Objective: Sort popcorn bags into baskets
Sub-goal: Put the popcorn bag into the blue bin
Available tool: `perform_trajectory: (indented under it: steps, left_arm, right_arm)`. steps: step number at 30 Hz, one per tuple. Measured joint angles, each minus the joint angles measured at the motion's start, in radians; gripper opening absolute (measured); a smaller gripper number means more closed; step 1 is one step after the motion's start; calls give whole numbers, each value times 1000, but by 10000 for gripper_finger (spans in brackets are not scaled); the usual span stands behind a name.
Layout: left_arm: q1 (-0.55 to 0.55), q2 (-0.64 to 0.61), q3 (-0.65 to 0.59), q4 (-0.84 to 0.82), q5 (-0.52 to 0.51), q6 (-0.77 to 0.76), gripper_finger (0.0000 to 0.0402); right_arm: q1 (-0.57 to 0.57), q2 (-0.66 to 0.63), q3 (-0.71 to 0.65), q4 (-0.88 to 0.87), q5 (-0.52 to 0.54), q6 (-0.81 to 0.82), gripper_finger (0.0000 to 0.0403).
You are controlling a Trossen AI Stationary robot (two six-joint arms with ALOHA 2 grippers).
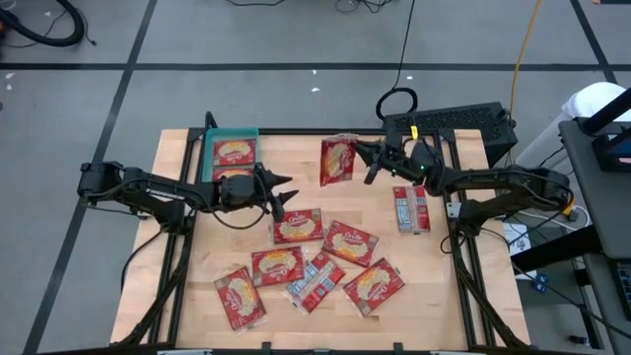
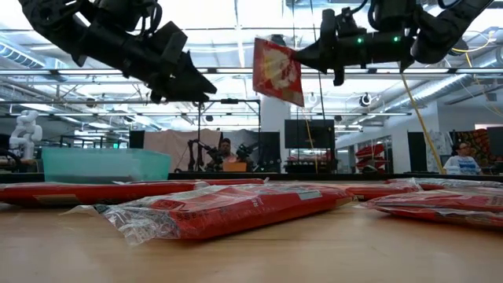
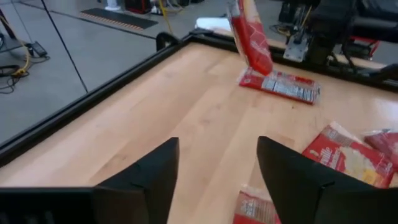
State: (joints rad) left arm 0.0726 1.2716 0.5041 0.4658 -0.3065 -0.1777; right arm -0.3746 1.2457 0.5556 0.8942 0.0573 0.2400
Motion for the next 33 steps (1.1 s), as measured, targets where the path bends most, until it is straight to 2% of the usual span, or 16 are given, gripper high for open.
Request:
perform_trajectory:
  steps: [7,10,13,22,31,33]
  left_arm:
    - [-1,0,0,118,0,44,250]
    - [8,0,0,199,5,43,247]
    - [36,0,13,252,55,41,244]
    - [59,0,37,329,90,193,276]
    - [10,109,37,556,93,272,316]
    - [5,139,38,636,97,297,313]
  right_arm:
    - [60,0,0,11,37,-11,4]
    - [98,0,0,7,108,-41,4]
    - [127,0,0,37,189,-56,4]
    - [148,28,1,330,206,-133,4]
    - [149,218,3,676,202,-113,4]
    - [147,246,26,668,205,-95,4]
